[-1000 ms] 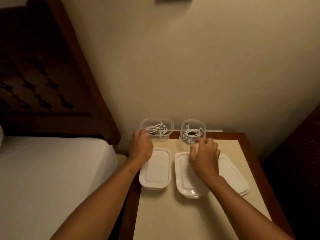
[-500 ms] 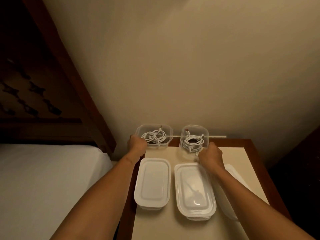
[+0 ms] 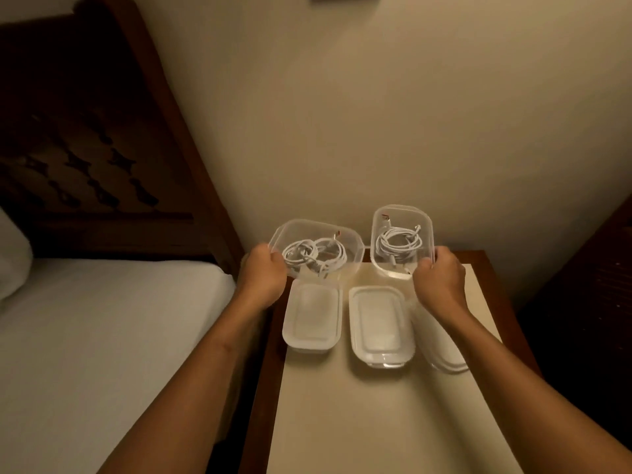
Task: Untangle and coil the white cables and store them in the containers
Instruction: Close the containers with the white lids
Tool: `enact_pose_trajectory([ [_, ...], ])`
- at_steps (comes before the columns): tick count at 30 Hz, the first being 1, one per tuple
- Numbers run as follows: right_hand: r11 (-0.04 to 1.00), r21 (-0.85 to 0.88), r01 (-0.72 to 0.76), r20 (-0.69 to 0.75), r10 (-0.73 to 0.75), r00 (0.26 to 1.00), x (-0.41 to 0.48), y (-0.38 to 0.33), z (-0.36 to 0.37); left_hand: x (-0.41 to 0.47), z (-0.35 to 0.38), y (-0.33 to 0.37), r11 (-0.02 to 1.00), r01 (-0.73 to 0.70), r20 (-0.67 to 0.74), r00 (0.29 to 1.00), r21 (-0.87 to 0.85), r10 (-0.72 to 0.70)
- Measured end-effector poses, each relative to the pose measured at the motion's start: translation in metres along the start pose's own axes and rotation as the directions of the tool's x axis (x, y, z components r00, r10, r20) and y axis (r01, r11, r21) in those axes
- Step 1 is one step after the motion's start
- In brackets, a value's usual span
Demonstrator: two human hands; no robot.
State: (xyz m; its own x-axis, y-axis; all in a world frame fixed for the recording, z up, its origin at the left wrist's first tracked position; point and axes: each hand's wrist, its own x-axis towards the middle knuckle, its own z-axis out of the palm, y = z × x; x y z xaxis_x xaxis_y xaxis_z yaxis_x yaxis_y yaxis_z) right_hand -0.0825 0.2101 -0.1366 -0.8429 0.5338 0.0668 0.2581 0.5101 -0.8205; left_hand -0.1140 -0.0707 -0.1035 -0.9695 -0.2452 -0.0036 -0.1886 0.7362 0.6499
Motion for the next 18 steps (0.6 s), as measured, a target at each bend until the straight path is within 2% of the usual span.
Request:
enact_pose_trajectory([
  [4,0.997,0.048,0.067,0.027,-0.069,0.997,-0.072,0.016,-0.041,-0.081,-0.018,-0.028,1.0,0.001,0.143,0.99,-0.023,0.003],
  [8,0.992,0.053,0.115,0.053,-0.118,0.992,-0.139,0.039,-0.069,-0.152,-0.013,-0.055,0.99,0.102,0.227,0.971,-0.096,-0.078],
  [14,0.996,-0.059,0.06,0.134,-0.052,0.99,-0.2,0.083,-0.076,-0.204,0.021,-0.1,0.975,0.218,0.227,0.952,-0.035,-0.205],
  [18,0.993,-0.113,0.021,0.151,-0.004,0.988,-0.217,0.108,-0.074,-0.219,0.033,-0.102,0.965,0.253,0.178,0.955,-0.066,-0.238],
])
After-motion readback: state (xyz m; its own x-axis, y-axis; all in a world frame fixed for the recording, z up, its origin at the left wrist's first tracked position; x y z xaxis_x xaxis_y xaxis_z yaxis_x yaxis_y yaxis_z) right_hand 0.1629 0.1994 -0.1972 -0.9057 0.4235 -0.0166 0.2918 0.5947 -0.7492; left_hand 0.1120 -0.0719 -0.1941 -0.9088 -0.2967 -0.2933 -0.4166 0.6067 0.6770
